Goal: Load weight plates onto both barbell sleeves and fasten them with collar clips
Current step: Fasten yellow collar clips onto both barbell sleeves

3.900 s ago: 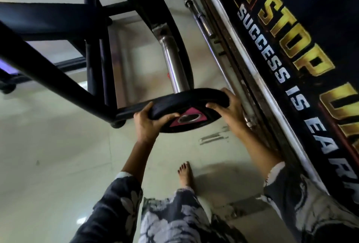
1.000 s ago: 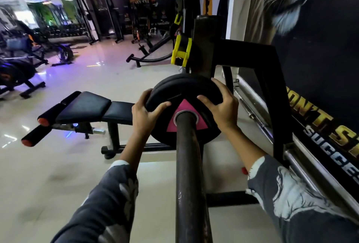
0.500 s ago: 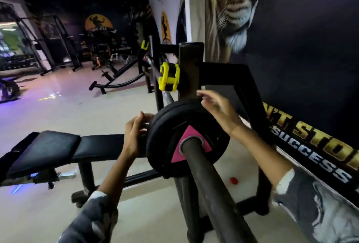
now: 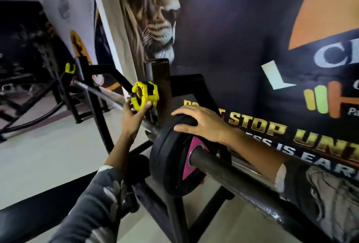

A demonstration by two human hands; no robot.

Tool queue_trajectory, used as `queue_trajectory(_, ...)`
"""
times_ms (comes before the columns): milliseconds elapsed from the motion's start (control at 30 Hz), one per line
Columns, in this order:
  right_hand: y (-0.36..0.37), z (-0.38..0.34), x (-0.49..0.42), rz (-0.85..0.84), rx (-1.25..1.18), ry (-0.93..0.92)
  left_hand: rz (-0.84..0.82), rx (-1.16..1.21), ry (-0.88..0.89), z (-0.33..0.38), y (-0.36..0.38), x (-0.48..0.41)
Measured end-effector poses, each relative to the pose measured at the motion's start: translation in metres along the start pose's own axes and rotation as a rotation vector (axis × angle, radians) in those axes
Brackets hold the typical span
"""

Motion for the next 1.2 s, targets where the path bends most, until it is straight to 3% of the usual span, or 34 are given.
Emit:
queue_trajectory(133,0.002,-0.001,0.001,0.064,0.018,-0.026,-0.004,0.143,-0.084,0.002,0.015,-0.015)
queue_trajectory(300,0.000,0.003,0.002,0.093,0.005,-0.023,0.180,0.282,-0.172,0.003,0.009,-0.022)
queue_trajectory(433,0.002,0.004,0.001,0.092,0.011,-0.042,0.333,0.374,-0.141,0.010,-0.023,-0.022)
queue_trajectory(633,0.002,0.014,-0.003,0.073,-0.103,0.006,0.178,0.038,0.157,0.048,-0.043,0.010)
queue_trajectory(767,0.000,0.016,-0.003,0.020,-0.297,0.036,0.129,-0.014,0.162,0.074,-0.040,0.049)
queue_trajectory(933,-0.006,0.019,0.013,-0.009,-0.286,-0.089,0.151,-0.118,0.151,0.115,-0.029,0.107)
queue_trajectory(1100,-0.024,0.021,0.040,0.020,-0.848,0.113,0.186,-0.232,0.145,0.139,0.005,0.174)
queue_trajectory(1200,-0.039,0.004,0.069,-0.062,-0.978,0.179,0.175,-0.360,0.135,0.152,0.031,0.212)
Point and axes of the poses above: each hand's wrist, its own x-axis away from the middle knuckle, its own y-axis out of the palm, z = x × y, the point moved 6 cm from there along -x, towards the middle knuckle, and after that the axes turned 14 degrees about -x, right-handed, at the moved point
